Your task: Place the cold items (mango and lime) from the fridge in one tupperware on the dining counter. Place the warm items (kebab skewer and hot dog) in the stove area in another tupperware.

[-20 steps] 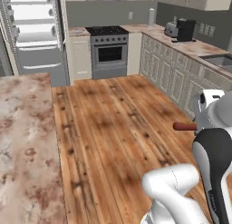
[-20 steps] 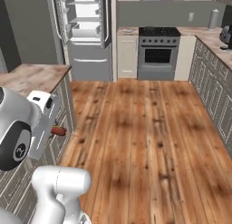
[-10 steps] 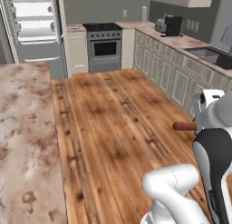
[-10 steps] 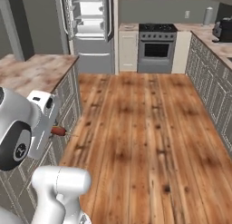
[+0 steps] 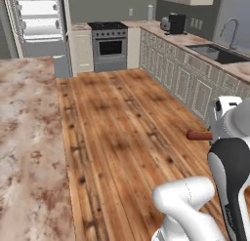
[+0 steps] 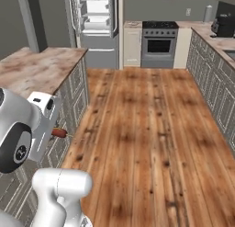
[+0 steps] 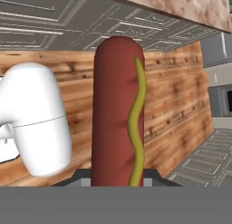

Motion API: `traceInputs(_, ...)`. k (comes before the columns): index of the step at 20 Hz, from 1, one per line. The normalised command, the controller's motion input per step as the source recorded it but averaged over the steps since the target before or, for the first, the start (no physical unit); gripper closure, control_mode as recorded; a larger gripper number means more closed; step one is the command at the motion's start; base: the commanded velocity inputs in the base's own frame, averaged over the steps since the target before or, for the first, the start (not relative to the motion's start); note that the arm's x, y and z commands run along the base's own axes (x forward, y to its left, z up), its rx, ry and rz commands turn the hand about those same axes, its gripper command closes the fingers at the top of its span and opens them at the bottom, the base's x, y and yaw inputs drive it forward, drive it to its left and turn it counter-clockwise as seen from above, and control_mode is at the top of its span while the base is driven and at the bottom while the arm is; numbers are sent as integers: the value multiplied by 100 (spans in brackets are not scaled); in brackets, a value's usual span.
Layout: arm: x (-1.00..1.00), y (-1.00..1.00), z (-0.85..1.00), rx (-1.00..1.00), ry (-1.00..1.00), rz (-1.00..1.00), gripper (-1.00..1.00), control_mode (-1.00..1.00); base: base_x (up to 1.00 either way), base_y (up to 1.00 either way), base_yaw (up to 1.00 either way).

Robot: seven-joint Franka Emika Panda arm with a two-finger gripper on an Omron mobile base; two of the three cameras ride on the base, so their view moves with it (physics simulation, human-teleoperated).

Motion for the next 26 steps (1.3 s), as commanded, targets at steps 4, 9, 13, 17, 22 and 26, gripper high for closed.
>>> traceInputs(4,0,0,0,0,0,0,100,100,-100,17,4)
traceInputs(9,0,0,0,0,0,0,100,100,-100,17,4)
traceInputs(13,0,0,0,0,0,0,100,100,-100,24,2)
traceInputs(17,0,0,0,0,0,0,100,100,-100,32,0)
traceInputs(22,0,0,0,0,0,0,100,100,-100,35,0)
traceInputs(26,0,0,0,0,0,0,100,100,-88,92,0)
